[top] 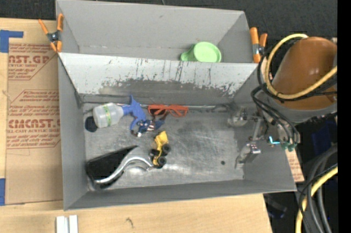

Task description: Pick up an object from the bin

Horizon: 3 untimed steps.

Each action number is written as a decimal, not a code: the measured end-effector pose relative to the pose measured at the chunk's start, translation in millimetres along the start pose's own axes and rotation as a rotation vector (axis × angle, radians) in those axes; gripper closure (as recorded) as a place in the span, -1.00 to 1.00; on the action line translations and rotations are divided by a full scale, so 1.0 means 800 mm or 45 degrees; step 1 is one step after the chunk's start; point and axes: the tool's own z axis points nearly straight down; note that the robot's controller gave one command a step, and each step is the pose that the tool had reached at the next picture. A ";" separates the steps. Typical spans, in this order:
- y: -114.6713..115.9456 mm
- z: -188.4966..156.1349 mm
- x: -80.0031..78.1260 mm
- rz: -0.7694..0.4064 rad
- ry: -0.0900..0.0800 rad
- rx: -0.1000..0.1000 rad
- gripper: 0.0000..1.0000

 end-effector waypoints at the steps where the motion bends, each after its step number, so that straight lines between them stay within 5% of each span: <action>1: 0.000 -0.005 -0.002 -0.002 -0.010 0.001 -1.00; 3: 0.011 0.030 -0.004 -0.056 0.006 -0.002 -1.00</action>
Offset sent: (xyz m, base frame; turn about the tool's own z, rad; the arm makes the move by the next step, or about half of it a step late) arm 0.0340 -0.0297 -0.0879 0.0953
